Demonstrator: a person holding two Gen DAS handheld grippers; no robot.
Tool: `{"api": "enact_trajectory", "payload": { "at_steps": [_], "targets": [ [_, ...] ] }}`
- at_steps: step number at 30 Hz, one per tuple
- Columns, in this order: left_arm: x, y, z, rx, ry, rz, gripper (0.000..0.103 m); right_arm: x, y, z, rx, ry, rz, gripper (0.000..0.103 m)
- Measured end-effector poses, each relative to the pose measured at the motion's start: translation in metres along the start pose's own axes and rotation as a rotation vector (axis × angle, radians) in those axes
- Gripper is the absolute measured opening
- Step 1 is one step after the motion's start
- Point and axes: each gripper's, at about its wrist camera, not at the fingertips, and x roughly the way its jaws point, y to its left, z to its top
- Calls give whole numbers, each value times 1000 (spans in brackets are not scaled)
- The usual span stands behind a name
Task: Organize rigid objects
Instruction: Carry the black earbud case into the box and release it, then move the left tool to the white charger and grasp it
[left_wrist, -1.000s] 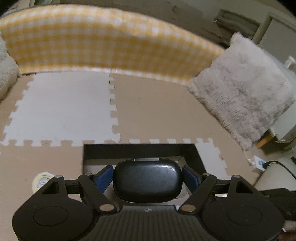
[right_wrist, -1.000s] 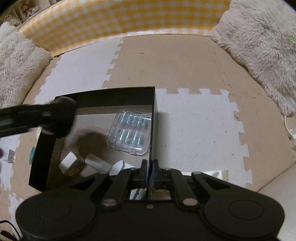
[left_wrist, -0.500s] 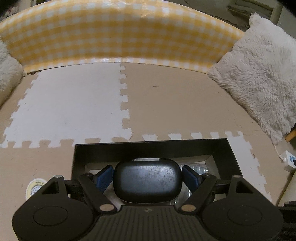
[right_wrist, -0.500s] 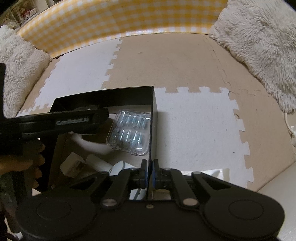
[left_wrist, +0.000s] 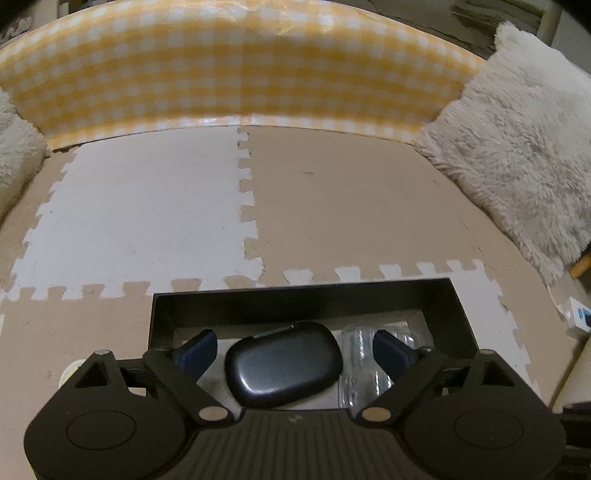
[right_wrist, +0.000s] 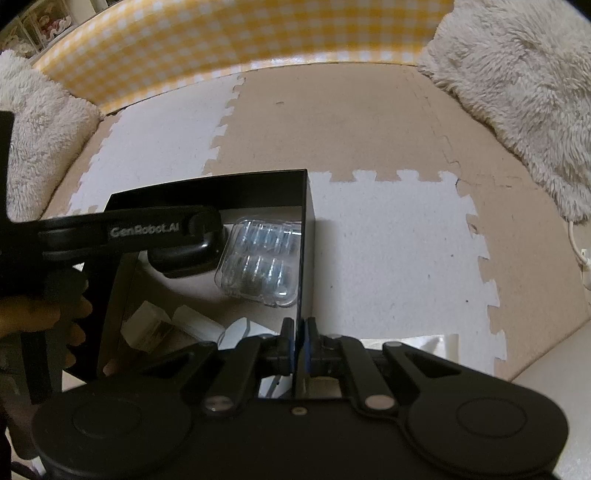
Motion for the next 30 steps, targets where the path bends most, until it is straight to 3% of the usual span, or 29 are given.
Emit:
{"api": "enact_trajectory", "payload": {
  "at_steps": [10,30],
  "targets": [
    [-24,-3,-8,34,1,-37,102,0,-5,-1,27,7,20,6],
    [-100,30,-24,70,-71,-107,103,-2,0,-4,15,11,-3,6]
  ]
}}
